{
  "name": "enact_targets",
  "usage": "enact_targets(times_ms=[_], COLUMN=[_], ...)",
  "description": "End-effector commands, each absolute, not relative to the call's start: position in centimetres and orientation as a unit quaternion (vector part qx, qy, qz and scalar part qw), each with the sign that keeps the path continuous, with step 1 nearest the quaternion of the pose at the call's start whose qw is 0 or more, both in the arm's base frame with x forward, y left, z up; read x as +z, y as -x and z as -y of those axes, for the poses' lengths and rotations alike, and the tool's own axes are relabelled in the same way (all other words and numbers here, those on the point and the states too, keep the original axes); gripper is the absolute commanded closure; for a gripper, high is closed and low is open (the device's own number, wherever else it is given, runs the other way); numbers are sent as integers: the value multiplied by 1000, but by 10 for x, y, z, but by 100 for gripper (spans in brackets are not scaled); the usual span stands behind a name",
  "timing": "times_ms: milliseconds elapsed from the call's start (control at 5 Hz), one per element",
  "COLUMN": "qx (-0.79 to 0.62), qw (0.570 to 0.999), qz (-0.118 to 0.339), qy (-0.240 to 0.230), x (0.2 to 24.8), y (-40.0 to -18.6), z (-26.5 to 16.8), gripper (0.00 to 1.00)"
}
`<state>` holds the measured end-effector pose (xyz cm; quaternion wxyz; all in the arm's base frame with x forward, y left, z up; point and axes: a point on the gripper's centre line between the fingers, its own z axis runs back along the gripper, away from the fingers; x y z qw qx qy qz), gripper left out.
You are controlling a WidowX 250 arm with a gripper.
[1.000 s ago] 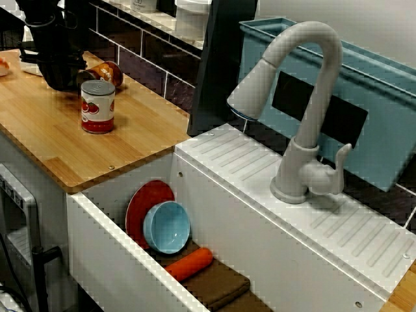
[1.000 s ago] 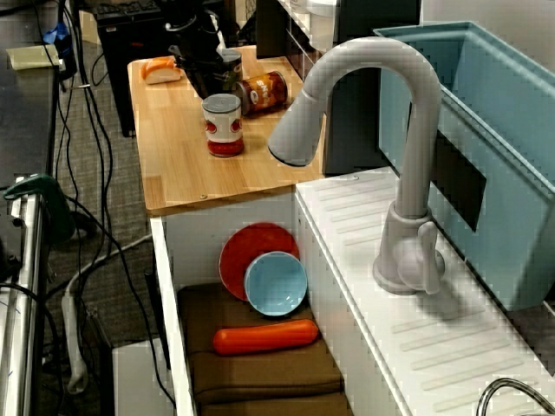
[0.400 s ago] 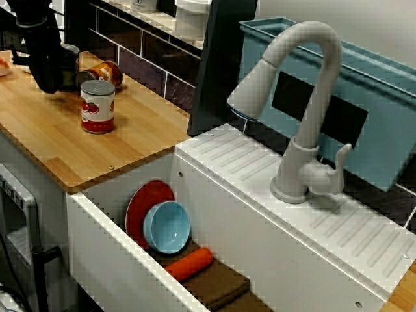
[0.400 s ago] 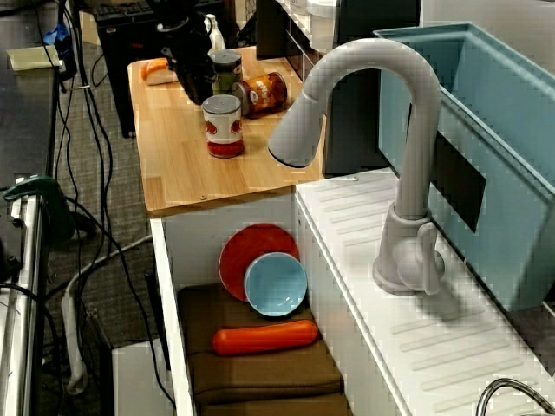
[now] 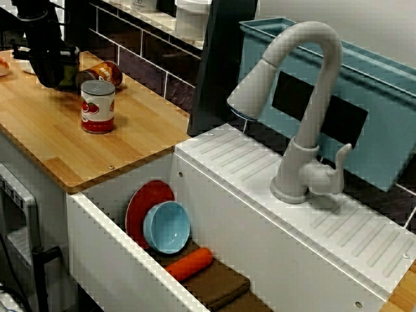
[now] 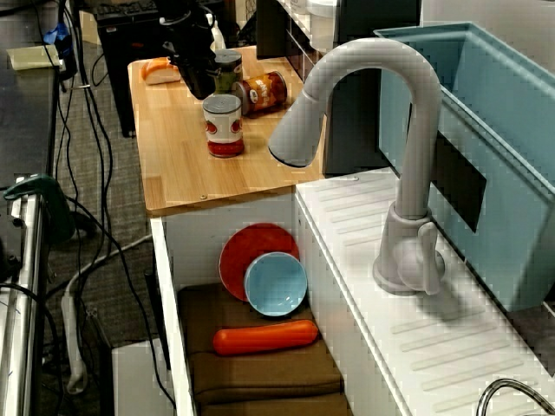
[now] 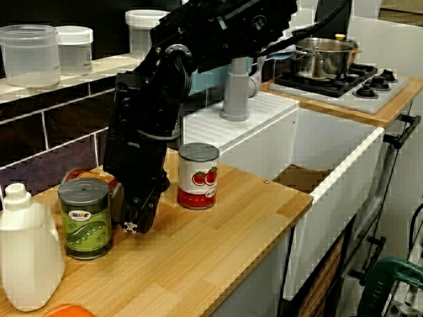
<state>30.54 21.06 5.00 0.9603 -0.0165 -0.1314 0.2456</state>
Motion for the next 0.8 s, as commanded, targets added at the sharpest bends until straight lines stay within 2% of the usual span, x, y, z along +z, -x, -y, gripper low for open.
enact_targets(times_ms=[0, 200, 400, 600], qx=[221, 207, 202, 176], qw=[964, 970, 977, 983], qz=[148, 129, 57, 32], qy=[0, 14, 37, 45], x=[59, 52, 45, 47], y=[-303, -285, -264, -242], z=[-195, -157, -109, -60], gripper=[100, 100, 100, 100])
